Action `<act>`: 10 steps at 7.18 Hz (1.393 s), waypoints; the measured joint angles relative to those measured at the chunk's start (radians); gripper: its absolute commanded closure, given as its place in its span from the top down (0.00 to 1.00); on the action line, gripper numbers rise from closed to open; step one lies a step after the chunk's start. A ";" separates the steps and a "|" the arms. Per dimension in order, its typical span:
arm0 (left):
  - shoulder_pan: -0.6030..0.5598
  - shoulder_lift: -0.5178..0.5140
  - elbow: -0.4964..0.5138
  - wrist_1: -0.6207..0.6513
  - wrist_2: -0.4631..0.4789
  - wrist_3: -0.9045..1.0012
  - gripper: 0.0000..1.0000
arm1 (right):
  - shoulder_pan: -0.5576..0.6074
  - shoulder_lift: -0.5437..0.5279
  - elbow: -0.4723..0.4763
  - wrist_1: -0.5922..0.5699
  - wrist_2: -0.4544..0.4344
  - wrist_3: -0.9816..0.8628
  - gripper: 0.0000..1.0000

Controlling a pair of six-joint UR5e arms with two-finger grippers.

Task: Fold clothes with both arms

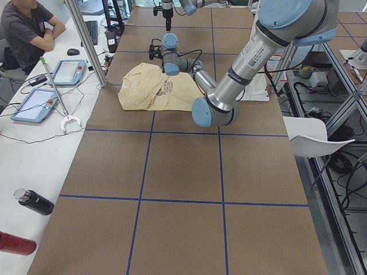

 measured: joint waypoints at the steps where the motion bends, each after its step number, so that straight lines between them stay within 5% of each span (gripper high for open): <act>1: -0.007 0.064 -0.101 0.066 -0.003 0.026 1.00 | -0.057 -0.005 0.003 0.119 -0.001 0.159 1.00; 5: -0.015 0.325 -0.357 0.176 -0.001 0.071 1.00 | -0.271 -0.007 0.074 0.248 -0.059 0.466 1.00; 10: -0.011 0.448 -0.412 0.183 0.004 0.078 1.00 | -0.554 0.008 0.086 0.251 -0.309 0.607 1.00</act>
